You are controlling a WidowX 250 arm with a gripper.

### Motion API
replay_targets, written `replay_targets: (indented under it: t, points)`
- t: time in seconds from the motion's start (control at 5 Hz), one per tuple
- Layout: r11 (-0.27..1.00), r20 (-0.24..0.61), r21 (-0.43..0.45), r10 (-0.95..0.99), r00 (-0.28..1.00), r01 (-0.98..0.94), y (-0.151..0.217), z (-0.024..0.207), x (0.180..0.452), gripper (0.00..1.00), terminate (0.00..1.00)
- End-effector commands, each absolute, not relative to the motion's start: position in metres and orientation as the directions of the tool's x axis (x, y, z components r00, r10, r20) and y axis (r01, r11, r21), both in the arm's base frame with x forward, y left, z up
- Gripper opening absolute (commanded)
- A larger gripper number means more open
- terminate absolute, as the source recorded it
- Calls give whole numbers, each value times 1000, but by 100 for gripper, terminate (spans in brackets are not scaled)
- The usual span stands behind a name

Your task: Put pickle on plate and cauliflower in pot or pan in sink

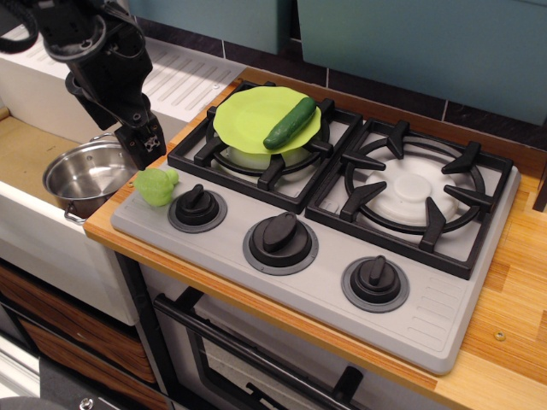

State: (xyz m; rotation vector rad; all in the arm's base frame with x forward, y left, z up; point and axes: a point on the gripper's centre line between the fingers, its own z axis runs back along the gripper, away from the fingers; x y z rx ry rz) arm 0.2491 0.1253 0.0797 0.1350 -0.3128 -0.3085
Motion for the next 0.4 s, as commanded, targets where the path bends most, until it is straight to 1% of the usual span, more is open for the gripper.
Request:
replay_targets:
  t: [0.0,0.2]
  points:
    - [945,359,161,-324,875,284,126,77,263,100,0]
    - [948,372,134,-318,872,288,122,68,274,100,0]
